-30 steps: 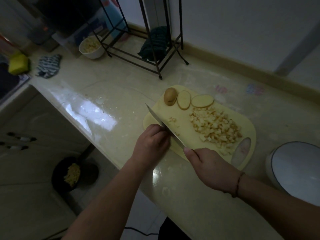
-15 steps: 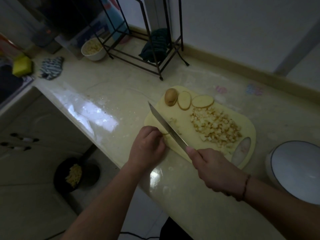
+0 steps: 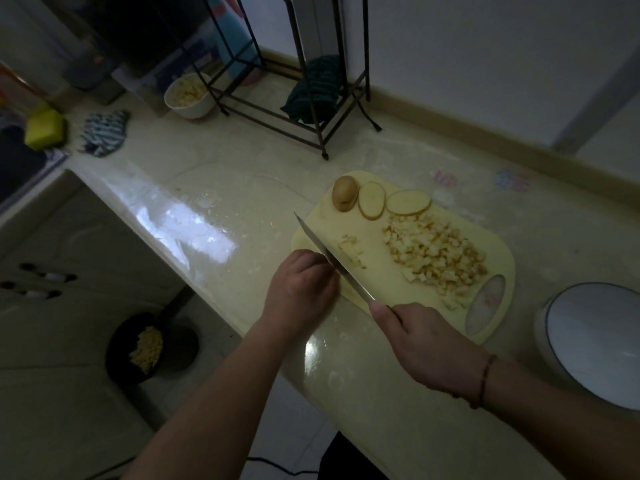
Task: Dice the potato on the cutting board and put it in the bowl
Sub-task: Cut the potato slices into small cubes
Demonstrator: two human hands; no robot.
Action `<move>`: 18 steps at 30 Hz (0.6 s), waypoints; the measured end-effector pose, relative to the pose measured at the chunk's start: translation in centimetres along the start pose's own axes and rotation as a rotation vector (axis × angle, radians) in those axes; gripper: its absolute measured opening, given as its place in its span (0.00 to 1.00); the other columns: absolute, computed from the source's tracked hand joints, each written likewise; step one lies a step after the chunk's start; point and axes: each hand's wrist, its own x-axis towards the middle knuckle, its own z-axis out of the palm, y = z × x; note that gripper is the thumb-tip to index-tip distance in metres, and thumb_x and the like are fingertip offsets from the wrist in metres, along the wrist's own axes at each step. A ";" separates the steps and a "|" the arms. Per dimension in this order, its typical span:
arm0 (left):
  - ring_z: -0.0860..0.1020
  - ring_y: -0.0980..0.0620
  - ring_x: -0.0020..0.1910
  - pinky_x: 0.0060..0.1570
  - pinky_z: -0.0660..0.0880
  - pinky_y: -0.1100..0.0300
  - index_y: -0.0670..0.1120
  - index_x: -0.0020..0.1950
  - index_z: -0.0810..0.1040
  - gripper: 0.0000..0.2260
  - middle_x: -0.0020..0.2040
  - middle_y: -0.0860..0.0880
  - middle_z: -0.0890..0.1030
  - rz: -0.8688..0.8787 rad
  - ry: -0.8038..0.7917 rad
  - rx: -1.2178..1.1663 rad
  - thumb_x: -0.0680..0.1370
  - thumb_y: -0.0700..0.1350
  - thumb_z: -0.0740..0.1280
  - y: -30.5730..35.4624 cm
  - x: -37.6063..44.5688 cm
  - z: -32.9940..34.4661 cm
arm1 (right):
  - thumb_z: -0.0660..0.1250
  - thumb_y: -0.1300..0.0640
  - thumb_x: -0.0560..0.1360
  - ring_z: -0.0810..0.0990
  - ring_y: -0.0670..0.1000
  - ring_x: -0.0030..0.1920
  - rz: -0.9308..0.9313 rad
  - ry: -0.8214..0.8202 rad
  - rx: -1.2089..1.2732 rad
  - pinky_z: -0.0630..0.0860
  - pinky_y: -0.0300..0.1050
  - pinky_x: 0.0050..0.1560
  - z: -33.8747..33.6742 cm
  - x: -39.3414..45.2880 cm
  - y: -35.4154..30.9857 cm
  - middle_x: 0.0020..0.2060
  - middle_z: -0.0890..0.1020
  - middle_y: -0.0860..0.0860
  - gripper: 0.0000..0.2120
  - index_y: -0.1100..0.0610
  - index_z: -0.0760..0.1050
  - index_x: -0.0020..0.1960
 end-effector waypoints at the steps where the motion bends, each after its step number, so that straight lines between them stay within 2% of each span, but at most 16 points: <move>1: 0.79 0.46 0.44 0.42 0.77 0.52 0.39 0.45 0.85 0.05 0.43 0.44 0.83 0.004 0.000 -0.005 0.75 0.40 0.71 -0.1 0.0 0.0 | 0.50 0.42 0.81 0.68 0.45 0.27 -0.004 0.001 -0.007 0.61 0.41 0.31 0.1 0.1 0.0 0.24 0.69 0.49 0.27 0.56 0.64 0.29; 3: 0.79 0.46 0.44 0.43 0.77 0.52 0.39 0.45 0.86 0.06 0.43 0.45 0.83 0.008 0.010 -0.011 0.75 0.41 0.71 -0.2 0.1 0.1 | 0.50 0.42 0.81 0.69 0.45 0.29 -0.011 0.000 -0.017 0.58 0.43 0.34 0.2 0.5 -0.1 0.25 0.70 0.49 0.26 0.56 0.64 0.29; 8: 0.79 0.47 0.43 0.46 0.75 0.51 0.41 0.44 0.86 0.02 0.41 0.47 0.83 0.022 0.025 0.023 0.72 0.39 0.75 -0.5 0.3 0.1 | 0.49 0.43 0.82 0.70 0.45 0.30 -0.018 -0.007 -0.029 0.60 0.43 0.37 0.0 1.5 -0.3 0.27 0.71 0.49 0.26 0.56 0.65 0.30; 11: 0.79 0.47 0.43 0.45 0.75 0.51 0.43 0.43 0.85 0.04 0.42 0.48 0.83 0.022 -0.025 0.045 0.74 0.43 0.72 -0.6 0.6 0.0 | 0.50 0.41 0.81 0.72 0.44 0.27 0.029 0.010 0.006 0.64 0.44 0.34 -0.5 1.4 0.9 0.26 0.73 0.50 0.27 0.57 0.68 0.31; 13: 0.78 0.48 0.43 0.43 0.77 0.52 0.43 0.44 0.84 0.08 0.43 0.47 0.83 -0.025 -0.080 0.028 0.75 0.46 0.69 -0.4 1.0 -0.1 | 0.50 0.39 0.80 0.70 0.43 0.22 0.100 0.036 0.095 0.64 0.40 0.27 -1.0 1.1 1.8 0.25 0.73 0.51 0.27 0.57 0.69 0.32; 15: 0.79 0.48 0.45 0.45 0.79 0.52 0.42 0.49 0.84 0.12 0.47 0.47 0.82 -0.085 -0.130 0.008 0.75 0.49 0.67 -0.3 1.5 -0.2 | 0.50 0.38 0.79 0.68 0.42 0.18 0.149 0.035 0.153 0.62 0.33 0.21 -1.3 0.7 2.3 0.24 0.72 0.51 0.27 0.57 0.69 0.33; 18: 0.80 0.45 0.51 0.51 0.78 0.54 0.43 0.63 0.81 0.17 0.56 0.46 0.79 -0.196 -0.256 0.032 0.77 0.49 0.69 0.1 2.5 -0.6 | 0.50 0.40 0.80 0.68 0.41 0.18 0.127 0.036 0.136 0.64 0.32 0.20 -1.6 0.1 2.5 0.25 0.72 0.51 0.27 0.57 0.67 0.32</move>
